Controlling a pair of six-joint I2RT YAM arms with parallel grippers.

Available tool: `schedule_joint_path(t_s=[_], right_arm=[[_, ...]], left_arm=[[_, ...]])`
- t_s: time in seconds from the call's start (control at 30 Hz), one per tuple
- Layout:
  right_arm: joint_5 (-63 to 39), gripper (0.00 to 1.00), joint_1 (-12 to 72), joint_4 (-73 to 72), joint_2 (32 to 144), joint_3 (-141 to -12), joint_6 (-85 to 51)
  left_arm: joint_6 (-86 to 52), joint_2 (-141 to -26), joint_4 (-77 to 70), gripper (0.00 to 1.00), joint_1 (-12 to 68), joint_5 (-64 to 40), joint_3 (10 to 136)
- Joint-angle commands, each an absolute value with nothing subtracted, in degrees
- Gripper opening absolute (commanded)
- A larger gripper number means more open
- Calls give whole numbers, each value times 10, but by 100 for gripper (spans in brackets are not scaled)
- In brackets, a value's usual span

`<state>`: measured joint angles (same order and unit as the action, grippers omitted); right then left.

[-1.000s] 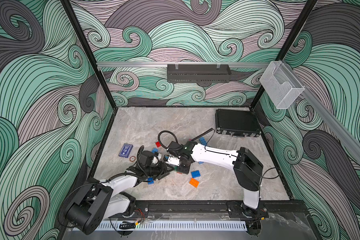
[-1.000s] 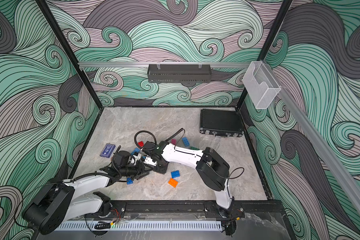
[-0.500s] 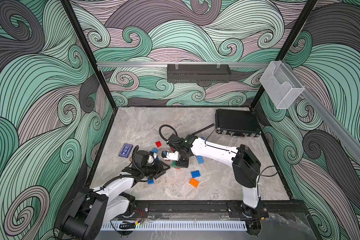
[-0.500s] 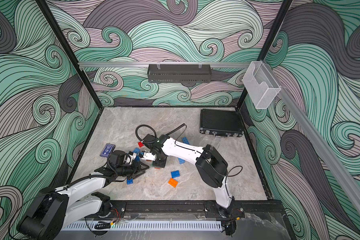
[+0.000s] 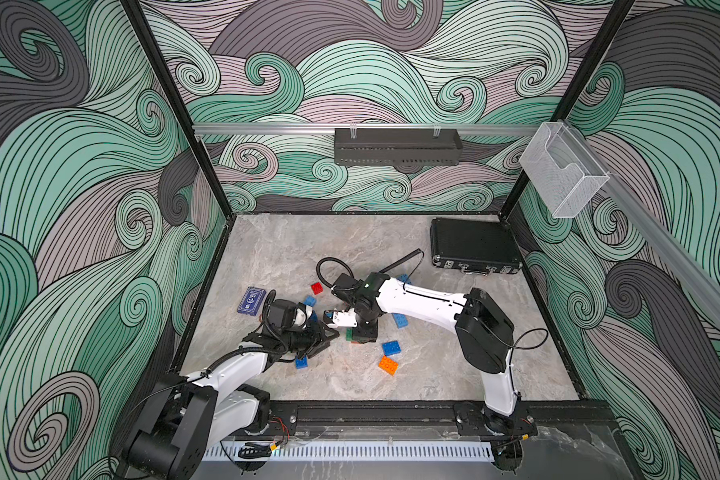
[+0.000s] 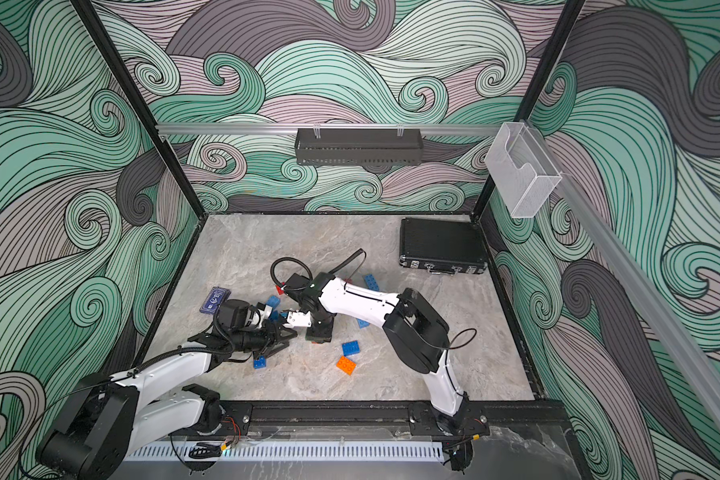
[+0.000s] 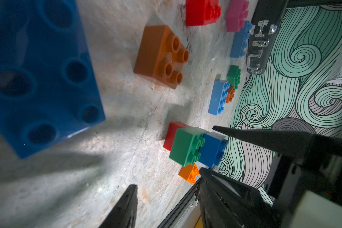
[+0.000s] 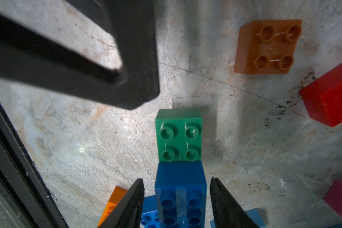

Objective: Assemble a heart with lego
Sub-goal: Assemble the lego brick with the lego brick, then pick up the lego brick from the center of the board.

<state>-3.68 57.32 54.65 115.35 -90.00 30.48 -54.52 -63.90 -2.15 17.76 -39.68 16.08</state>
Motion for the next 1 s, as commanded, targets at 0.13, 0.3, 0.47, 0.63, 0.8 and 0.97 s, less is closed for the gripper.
schedule_joint_path(t_s=[0.13, 0.3, 0.47, 0.63, 0.8, 0.97], right_arm=[[-45, 78, 570, 559, 1099, -895, 293], [-41, 80, 557, 534, 1046, -849, 254], [-25, 79, 540, 506, 995, -783, 174], [-30, 77, 512, 483, 950, -704, 83], [-23, 75, 507, 450, 928, -637, 24], [-28, 72, 506, 414, 931, -611, 8]], left_arm=[[-535, -635, -11, 55, 175, -409, 186], [-524, -633, 10, 57, 176, -404, 200], [-520, -634, 21, 58, 177, -404, 212], [-519, -640, 25, 58, 178, -401, 214], [-519, -643, 24, 59, 178, -398, 214], [-520, -651, 21, 59, 179, -398, 214]])
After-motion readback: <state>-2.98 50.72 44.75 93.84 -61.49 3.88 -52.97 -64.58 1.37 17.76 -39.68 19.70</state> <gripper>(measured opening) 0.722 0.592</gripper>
